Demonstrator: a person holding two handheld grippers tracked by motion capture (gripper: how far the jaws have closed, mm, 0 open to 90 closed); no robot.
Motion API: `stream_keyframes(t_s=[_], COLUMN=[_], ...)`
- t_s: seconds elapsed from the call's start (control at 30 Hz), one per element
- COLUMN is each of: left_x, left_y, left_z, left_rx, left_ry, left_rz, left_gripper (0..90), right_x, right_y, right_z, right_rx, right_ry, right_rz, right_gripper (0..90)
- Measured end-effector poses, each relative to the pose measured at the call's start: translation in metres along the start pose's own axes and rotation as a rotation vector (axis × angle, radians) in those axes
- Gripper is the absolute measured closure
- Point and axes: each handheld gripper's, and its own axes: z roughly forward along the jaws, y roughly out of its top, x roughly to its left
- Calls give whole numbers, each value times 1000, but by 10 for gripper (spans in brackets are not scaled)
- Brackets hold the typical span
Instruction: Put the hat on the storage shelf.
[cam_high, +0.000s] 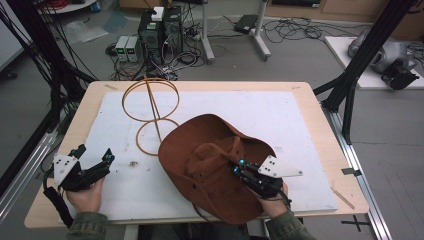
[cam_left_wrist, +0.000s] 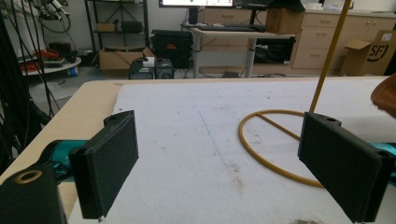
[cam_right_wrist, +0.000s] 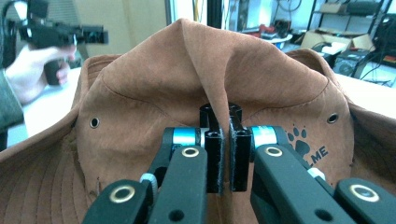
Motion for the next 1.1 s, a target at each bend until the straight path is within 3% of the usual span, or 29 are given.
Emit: stream_keyframes(t_s=[0.3,0.43,0.77,0.97,1.1], left_x=[0,0,0,-1,-1], left_y=[0,0,-1,-1,-1], left_z=[0,0,0,1,1], left_rx=[2,2,3,4,6], left_ry=[-3,-3,-1,-2,-3], left_rz=[-1,-1,-3,-3,-2], left_gripper=[125,125,125,125,126], right_x=[-9,-11,-17,-20,-20], right_y=[4,5,11,14,18], right_z=[-12,-14,-22,-25,-27], right_rx=[-114,-139,-245,-287,-294], right_ry=[-1,7,15,19,23], right_rz=[11,23,0,5,-18], right_gripper=[882,882,882,881,881])
